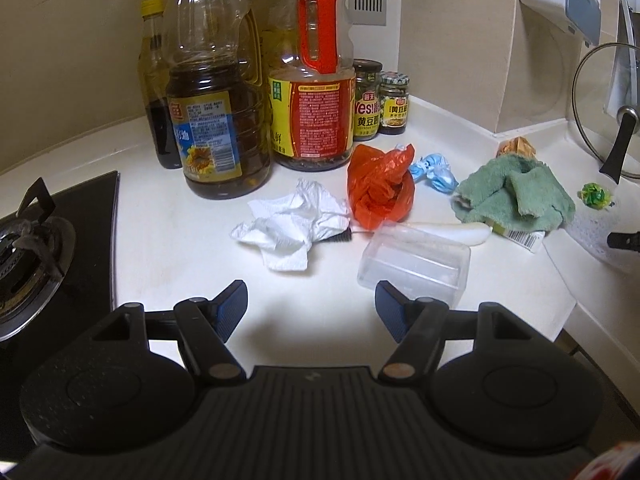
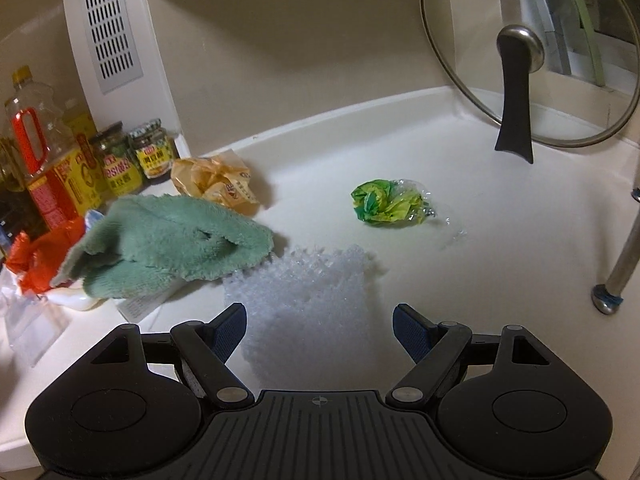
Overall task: Collect trash
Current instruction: 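Grasp the clear bubble-wrap sheet with the right tool, then lift the bubble-wrap sheet with the right tool while the left tool grasps the orange bag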
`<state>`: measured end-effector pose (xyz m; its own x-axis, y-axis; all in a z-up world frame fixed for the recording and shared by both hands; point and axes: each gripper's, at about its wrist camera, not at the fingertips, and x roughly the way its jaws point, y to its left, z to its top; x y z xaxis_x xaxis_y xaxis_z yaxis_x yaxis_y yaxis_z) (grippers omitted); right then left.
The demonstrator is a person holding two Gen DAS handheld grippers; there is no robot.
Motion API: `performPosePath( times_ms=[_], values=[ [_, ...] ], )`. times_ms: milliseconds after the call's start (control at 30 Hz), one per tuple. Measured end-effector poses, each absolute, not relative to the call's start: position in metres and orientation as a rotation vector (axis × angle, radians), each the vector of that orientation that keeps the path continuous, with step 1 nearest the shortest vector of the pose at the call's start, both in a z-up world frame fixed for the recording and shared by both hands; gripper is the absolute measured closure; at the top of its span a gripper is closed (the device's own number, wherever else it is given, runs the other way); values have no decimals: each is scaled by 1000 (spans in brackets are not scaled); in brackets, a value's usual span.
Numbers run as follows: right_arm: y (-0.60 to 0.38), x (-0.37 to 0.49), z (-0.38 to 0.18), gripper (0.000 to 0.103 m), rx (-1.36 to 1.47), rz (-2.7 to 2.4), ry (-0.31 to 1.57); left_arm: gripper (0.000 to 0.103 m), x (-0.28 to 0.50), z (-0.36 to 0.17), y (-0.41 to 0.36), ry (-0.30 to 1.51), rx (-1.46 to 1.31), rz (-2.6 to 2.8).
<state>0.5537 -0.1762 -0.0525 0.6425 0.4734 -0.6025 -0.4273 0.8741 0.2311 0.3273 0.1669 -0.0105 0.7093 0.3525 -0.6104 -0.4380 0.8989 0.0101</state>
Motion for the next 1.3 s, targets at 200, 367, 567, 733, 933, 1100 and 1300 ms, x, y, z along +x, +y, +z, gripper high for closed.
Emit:
performPosePath(
  times_ms=[200, 367, 567, 733, 933, 1100, 1300],
  values=[
    [-167, 557, -58, 30, 40, 520, 713, 35, 336, -10, 167, 644, -126, 422],
    [-164, 558, -60, 35, 23, 519, 717, 36, 341, -8, 167, 641, -116, 408],
    [-161, 557, -58, 58, 14, 524, 715, 36, 346, -7, 169, 636, -111, 393],
    [-162, 550, -53, 91, 13, 531, 702, 36, 351, -5, 169, 627, -107, 372],
    [-177, 537, -33, 92, 69, 509, 655, 36, 357, 0, 167, 605, -99, 337],
    [-196, 529, -10, 92, 119, 463, 599, 36, 369, 2, 164, 593, -81, 299],
    [-218, 523, 14, 92, 182, 406, 542, 36, 395, 4, 161, 585, -36, 266]
  ],
)
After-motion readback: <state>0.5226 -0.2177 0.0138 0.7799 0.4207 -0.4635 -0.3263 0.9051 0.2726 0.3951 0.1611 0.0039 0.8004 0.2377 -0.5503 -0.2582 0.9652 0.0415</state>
